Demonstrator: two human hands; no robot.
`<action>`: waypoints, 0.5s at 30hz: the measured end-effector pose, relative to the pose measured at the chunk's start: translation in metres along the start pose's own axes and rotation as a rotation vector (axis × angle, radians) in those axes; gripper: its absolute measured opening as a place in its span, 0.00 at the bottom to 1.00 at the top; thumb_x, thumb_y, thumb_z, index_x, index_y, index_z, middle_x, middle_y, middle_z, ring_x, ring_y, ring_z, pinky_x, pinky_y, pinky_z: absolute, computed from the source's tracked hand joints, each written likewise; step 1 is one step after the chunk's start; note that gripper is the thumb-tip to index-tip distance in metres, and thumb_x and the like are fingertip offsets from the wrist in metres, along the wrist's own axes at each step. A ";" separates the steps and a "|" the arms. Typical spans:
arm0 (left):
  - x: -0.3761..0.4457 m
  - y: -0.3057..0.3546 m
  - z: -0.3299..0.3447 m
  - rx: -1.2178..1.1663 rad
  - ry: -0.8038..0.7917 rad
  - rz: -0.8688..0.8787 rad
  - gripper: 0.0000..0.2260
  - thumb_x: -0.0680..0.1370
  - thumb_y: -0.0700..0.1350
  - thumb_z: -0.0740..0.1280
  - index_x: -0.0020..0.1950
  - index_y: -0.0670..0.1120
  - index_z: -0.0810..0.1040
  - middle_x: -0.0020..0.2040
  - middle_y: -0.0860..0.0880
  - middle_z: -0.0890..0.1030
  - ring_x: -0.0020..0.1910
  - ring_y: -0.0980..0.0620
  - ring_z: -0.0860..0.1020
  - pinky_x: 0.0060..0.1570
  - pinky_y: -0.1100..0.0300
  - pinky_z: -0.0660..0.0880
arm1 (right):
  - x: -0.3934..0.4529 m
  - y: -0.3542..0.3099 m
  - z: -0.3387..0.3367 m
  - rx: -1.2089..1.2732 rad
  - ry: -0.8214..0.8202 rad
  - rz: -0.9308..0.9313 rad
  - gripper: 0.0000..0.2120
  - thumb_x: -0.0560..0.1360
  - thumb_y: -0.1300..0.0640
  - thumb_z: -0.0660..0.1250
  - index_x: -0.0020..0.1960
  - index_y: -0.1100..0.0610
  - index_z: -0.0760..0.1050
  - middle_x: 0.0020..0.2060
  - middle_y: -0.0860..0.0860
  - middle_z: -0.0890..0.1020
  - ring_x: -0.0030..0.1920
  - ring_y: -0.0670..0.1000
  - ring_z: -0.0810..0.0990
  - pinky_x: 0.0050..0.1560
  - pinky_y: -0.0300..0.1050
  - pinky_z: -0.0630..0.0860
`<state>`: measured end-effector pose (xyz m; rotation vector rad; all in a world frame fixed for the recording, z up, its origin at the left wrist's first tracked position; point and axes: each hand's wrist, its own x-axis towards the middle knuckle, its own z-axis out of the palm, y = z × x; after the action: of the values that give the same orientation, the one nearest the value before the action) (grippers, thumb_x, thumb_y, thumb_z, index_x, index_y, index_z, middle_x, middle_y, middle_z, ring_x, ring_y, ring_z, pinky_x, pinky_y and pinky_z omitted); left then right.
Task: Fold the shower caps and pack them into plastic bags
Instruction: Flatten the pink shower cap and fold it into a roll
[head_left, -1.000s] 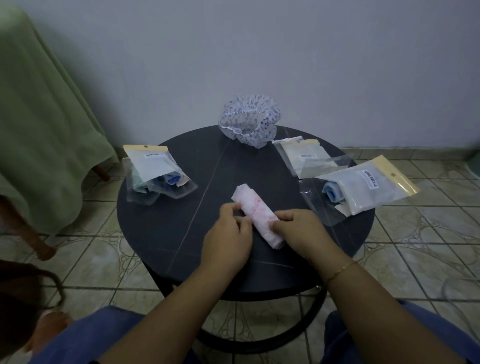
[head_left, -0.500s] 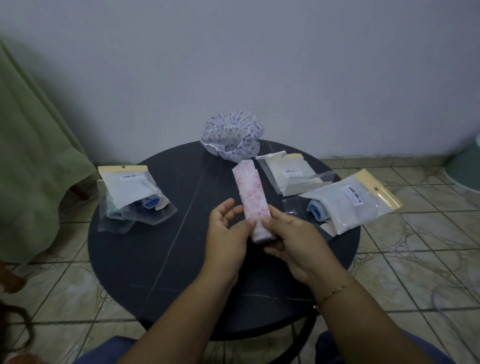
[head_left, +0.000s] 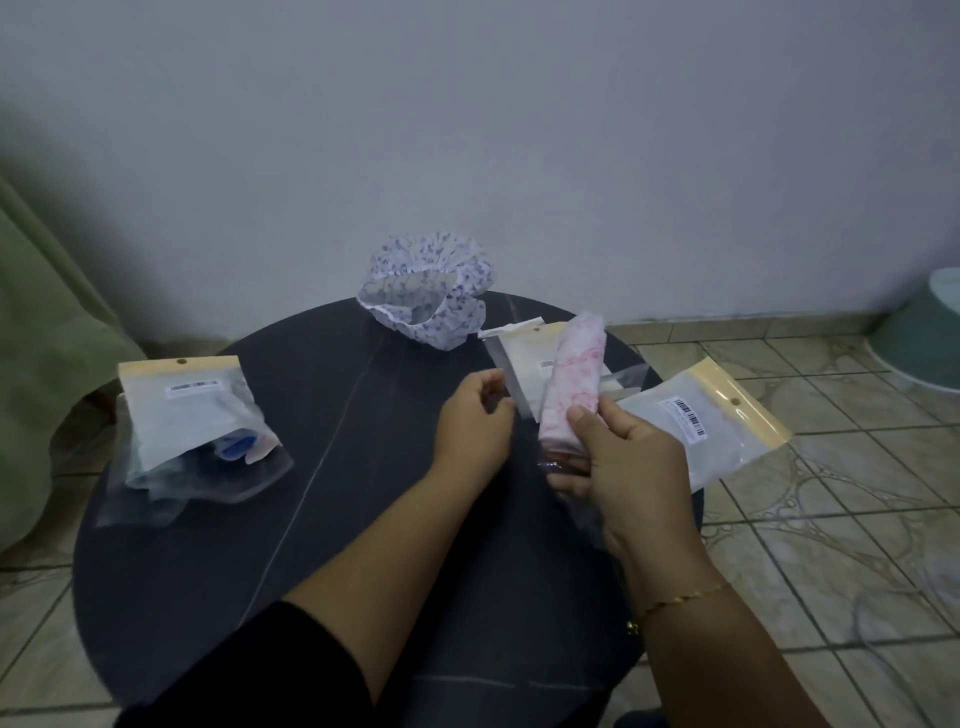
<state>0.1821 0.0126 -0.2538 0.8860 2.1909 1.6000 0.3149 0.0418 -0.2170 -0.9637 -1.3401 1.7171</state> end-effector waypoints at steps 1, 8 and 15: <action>0.008 -0.001 0.005 0.067 -0.044 0.015 0.17 0.75 0.40 0.66 0.64 0.48 0.73 0.59 0.53 0.77 0.59 0.55 0.74 0.59 0.61 0.70 | 0.002 0.000 -0.001 0.000 0.007 0.007 0.15 0.77 0.59 0.65 0.63 0.54 0.74 0.38 0.46 0.80 0.37 0.51 0.81 0.31 0.43 0.80; 0.025 -0.003 0.017 0.240 -0.036 0.058 0.21 0.74 0.40 0.66 0.66 0.51 0.71 0.44 0.57 0.79 0.51 0.54 0.76 0.59 0.51 0.71 | 0.011 0.003 -0.002 -0.017 -0.003 0.043 0.18 0.77 0.60 0.65 0.66 0.59 0.72 0.43 0.49 0.81 0.37 0.49 0.82 0.31 0.43 0.80; 0.001 -0.006 -0.018 0.260 0.141 0.273 0.15 0.74 0.35 0.66 0.58 0.48 0.77 0.45 0.56 0.78 0.48 0.58 0.75 0.46 0.79 0.65 | 0.003 -0.003 -0.007 -0.025 -0.023 0.059 0.20 0.77 0.60 0.65 0.68 0.60 0.70 0.42 0.47 0.79 0.41 0.52 0.82 0.32 0.44 0.81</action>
<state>0.1696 -0.0018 -0.2529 1.2270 2.5081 1.5561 0.3198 0.0479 -0.2151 -1.0092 -1.3631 1.7647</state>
